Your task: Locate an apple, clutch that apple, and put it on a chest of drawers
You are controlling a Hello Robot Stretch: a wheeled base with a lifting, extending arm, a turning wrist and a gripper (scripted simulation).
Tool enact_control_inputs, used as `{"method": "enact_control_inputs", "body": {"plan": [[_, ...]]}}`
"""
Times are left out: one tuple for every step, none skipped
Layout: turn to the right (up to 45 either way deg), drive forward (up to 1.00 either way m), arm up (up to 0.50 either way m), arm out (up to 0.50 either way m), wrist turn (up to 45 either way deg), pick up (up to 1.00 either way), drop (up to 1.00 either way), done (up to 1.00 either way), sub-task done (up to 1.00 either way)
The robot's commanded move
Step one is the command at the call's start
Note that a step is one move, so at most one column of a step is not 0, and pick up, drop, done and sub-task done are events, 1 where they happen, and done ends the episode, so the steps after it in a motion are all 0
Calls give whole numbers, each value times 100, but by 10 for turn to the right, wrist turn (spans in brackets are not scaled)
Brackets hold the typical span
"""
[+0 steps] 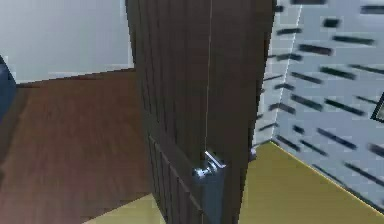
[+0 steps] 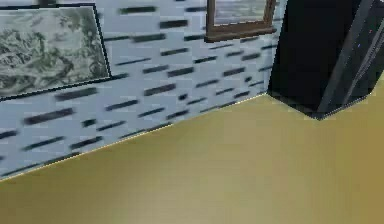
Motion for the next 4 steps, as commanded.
{"method": "enact_control_inputs", "body": {"plan": [[450,0,0,0,0,0,0,0,0],[450,0,0,0,0,0,0,0,0],[450,0,0,0,0,0,0,0,0],[390,0,0,0,0,0,0,0,0]]}}
